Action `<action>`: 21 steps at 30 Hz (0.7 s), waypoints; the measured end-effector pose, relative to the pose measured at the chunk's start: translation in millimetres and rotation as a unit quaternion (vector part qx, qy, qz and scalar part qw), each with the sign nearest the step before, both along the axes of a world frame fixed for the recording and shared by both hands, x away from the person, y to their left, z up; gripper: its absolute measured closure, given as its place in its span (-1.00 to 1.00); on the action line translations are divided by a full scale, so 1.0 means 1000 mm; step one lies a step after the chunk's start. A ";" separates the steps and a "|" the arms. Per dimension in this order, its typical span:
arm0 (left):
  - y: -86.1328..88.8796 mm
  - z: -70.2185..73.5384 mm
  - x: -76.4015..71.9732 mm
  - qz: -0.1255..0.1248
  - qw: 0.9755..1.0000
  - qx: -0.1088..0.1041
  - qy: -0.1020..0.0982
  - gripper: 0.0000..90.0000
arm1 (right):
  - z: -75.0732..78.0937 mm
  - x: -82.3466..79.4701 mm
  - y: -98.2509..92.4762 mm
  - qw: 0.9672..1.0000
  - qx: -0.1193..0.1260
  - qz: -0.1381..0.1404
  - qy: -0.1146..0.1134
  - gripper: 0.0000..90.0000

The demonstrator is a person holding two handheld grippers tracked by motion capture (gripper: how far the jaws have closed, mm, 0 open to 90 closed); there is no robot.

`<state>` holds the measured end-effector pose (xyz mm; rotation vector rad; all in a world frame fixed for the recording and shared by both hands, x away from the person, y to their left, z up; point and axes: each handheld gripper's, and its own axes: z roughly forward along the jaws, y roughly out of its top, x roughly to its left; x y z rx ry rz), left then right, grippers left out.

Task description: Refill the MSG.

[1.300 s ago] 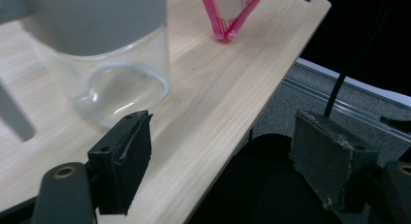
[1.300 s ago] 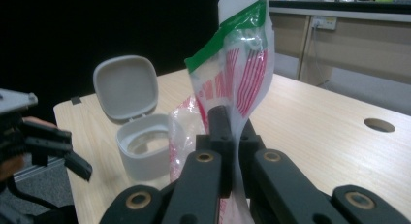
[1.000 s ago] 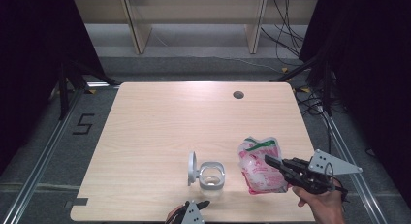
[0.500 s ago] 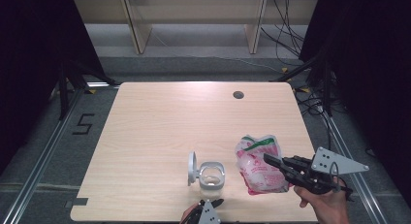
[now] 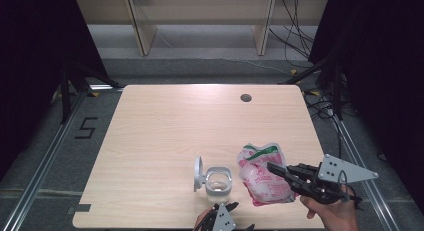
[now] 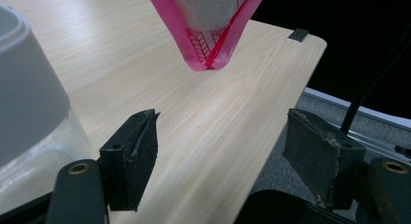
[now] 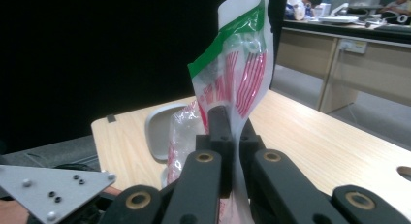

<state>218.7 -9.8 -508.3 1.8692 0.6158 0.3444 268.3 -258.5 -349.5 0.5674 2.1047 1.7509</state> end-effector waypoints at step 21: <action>-0.010 0.002 0.007 0.019 0.999 -0.006 -0.027 -0.08 | 0.007 -0.009 0.011 1.000 0.000 0.017 0.006 1.00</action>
